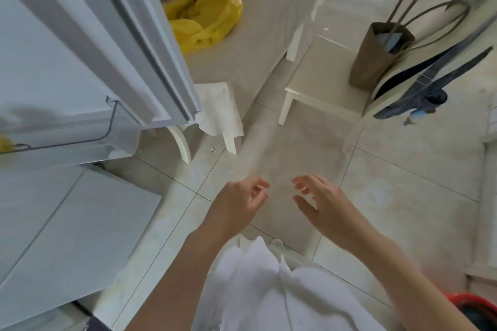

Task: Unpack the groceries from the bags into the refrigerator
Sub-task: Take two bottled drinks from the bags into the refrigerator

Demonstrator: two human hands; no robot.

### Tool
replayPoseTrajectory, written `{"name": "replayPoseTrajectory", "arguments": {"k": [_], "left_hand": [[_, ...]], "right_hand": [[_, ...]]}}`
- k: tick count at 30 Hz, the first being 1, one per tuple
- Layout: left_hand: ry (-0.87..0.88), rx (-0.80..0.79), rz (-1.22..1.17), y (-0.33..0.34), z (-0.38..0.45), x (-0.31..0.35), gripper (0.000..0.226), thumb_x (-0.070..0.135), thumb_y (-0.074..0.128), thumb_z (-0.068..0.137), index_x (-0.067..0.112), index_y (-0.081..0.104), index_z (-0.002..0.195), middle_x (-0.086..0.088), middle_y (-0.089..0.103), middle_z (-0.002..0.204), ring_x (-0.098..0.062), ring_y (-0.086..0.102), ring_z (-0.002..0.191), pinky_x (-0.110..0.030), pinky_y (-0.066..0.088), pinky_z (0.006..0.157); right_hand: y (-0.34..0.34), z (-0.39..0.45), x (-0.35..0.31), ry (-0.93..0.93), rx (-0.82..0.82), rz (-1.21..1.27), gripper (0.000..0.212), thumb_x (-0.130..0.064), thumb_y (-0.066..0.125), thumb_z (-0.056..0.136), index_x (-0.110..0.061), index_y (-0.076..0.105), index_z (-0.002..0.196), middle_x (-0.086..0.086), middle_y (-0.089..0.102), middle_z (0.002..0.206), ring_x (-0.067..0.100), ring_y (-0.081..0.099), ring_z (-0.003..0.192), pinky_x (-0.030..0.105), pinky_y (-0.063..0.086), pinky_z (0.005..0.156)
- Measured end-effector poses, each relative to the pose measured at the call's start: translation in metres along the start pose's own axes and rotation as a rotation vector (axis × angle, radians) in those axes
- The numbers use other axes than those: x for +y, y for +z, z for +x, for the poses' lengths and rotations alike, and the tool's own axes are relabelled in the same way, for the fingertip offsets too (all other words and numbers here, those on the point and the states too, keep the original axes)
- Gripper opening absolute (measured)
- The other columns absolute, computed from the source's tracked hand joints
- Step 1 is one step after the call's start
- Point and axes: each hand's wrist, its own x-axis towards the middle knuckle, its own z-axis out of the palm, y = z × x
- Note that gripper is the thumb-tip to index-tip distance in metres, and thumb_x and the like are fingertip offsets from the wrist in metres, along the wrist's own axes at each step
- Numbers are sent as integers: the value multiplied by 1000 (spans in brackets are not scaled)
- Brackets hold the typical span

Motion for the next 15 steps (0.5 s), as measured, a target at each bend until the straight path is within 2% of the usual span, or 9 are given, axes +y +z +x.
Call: {"name": "replayPoseTrajectory", "arguments": {"k": [6,15], "left_hand": [[-44,-45,13,23,41,24,15,21,58,91,22,68,101,7,73,85,-6,67,80,-32,54,82],[-150,24,38,6,154,33,16,21,53,93,24,67,101,13,74,81,1,65,78,-28,53,75]], "right_hand": [[-31,27,51,62,-26,36,30,-26,55,94,-18,56,123,-6,60,110,8,57,98,30,50,89],[-82,152,97,37,-54,32,28,-25,57,93,-19,57,121,-7,59,107,11,59,97,25,47,86]]}}
